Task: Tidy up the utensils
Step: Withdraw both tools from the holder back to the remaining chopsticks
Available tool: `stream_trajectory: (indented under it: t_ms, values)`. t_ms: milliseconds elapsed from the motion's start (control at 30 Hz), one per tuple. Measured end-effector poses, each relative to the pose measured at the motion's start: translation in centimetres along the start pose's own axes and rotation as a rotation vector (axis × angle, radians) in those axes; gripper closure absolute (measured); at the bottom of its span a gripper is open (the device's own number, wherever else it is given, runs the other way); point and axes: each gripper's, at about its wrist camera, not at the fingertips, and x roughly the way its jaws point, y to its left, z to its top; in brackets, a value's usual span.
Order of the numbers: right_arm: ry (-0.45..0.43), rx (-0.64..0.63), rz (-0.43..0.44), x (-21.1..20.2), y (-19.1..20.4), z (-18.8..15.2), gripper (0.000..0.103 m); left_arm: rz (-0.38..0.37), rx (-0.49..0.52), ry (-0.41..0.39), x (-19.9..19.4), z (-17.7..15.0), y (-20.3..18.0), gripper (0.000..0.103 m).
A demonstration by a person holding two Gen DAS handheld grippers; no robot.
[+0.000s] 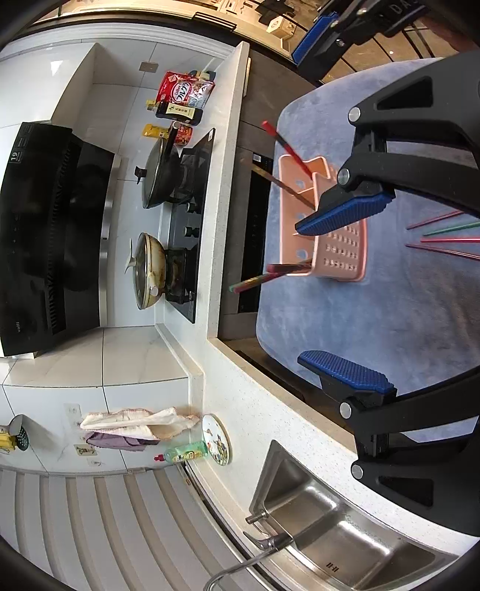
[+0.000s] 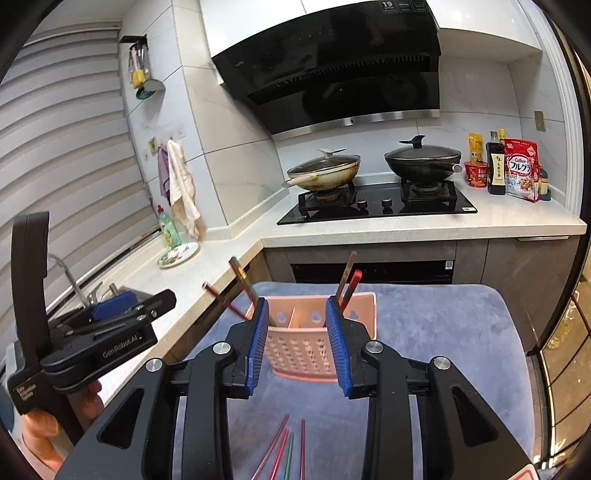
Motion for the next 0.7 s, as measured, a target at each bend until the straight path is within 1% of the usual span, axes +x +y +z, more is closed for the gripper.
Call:
stream_trajectory:
  t_ms: [200, 300, 467, 700]
  values:
    - [0.035, -0.023, 0.013, -2.5, 1.3, -3.6, 0.070, 0.023, 0.014, 0.004, -2.2, -2.9, 0.3, 0.042]
    - [0.051, -0.050, 0.001, -3.5, 2.1, -5.7, 0.070, 0.030, 0.003, 0.016, -3.2, -4.6, 0.7, 0.040]
    - [0.082, -0.098, -0.023, -4.9, 3.1, -9.0, 0.070, 0.052, -0.003, 0.039, -4.0, -7.2, 1.3, 0.040]
    - [0.131, -0.089, -0.026, -5.9, 3.0, -12.2, 0.070, 0.057, -0.014, 0.081, -4.6, -10.2, 1.8, 0.040]
